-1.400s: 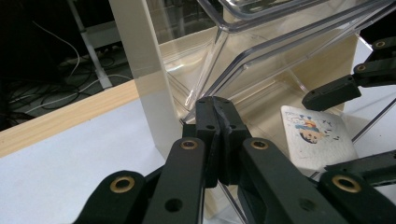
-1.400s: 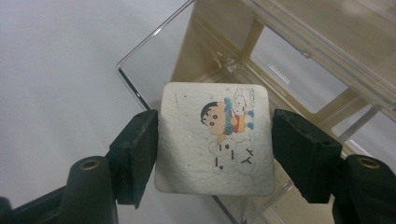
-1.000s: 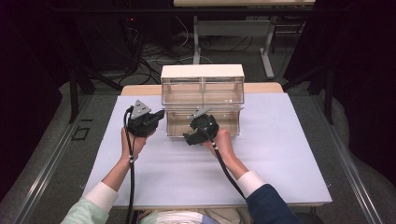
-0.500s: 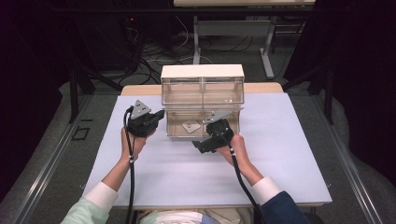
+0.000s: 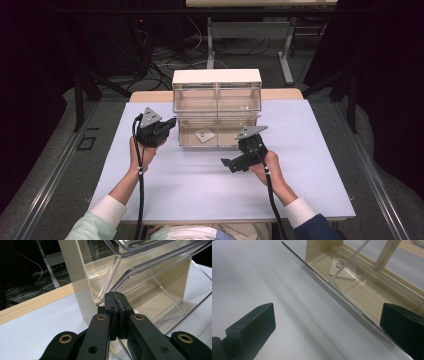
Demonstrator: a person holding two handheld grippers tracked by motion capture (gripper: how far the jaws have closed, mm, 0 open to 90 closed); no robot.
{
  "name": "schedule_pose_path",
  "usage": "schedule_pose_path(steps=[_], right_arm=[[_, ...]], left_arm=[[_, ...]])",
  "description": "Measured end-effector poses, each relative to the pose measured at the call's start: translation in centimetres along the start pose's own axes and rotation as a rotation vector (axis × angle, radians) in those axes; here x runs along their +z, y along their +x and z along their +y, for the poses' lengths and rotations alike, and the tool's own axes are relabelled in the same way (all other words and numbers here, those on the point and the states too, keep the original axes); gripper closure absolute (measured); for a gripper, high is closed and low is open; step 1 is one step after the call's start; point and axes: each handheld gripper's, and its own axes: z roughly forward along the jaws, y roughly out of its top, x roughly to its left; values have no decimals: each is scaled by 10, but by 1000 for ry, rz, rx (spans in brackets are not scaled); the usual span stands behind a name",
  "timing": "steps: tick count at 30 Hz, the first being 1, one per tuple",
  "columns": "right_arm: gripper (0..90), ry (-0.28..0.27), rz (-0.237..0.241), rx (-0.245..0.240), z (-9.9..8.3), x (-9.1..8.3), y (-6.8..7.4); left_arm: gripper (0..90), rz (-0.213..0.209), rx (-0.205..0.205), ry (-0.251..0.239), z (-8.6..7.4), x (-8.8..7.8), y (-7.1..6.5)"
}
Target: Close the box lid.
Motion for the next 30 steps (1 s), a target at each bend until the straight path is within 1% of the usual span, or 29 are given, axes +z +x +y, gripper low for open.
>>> schedule_pose_path(steps=[1, 2, 5, 8, 9, 11, 12, 13, 14, 15, 16, 17, 18, 19, 20, 21, 24, 25, 26, 28, 29, 30], right_arm=[[0, 3, -1, -1, -2, -1, -1], [0, -6, -7, 0, -4, -2, -1], [1, 23, -7, -2, -10, -6, -1], [1, 18, -15, -9, -16, -9, -1], [2, 30, -14, -11, -18, -11, -1], [5, 16, -21, -16, -22, -14, -2], [5, 10, -29, -11, -24, -15, -1], [5, 30, -24, -15, -25, -18, -1], [5, 25, -35, -15, -28, -18, -1], [6, 31, -34, -14, -30, -20, -1], [6, 28, -36, -12, -32, -21, 0], [6, 22, -35, -20, -34, -22, -1], [6, 38, -40, -14, -36, -25, 0], [6, 44, -38, -11, -37, -27, 0], [6, 29, -46, -7, -40, -27, 0], [5, 44, -43, -13, -41, -29, 0], [5, 50, -45, -8, -46, -33, -1], [5, 46, -50, -6, -47, -33, -1], [5, 57, -49, -4, -48, -35, -1], [5, 50, -56, 2, -50, -38, -1], [5, 56, -54, 1, -51, -39, -2], [5, 48, -62, 3, -53, -40, -2]], left_arm=[[900, 2, 3, 0, 0, 0, 0], [900, 1, 4, 2, 0, 0, -1], [900, -1, 2, 2, -1, -1, -1], [900, -1, 5, -2, -1, -1, -1], [900, -1, 5, -4, -2, -1, -1], [900, -2, 7, -6, -2, -2, -1], [900, -3, 7, -5, -2, -2, -2], [900, -4, 7, -5, -2, -3, -2], [900, -2, 10, -6, -2, -3, -2], [900, -3, 8, -3, -2, -3, -2], [900, -5, 10, -2, -2, -4, -2], [900, -4, 10, -4, -3, -4, -2], [900, -3, 12, -5, -3, -3, -2], [900, -4, 12, -5, -3, -3, -2], [900, -4, 12, -5, -3, -4, -3], [900, -5, 12, -5, -3, -4, -3], [900, -8, 10, 2, -4, -4, -3], [900, -10, 17, 5, -4, -4, -3], [900, -10, 20, 7, -5, -4, -3], [900, -12, 21, 9, -6, -4, -4], [900, -12, 18, 10, -7, -4, -4], [900, -14, 24, 12, -7, -4, -4]])
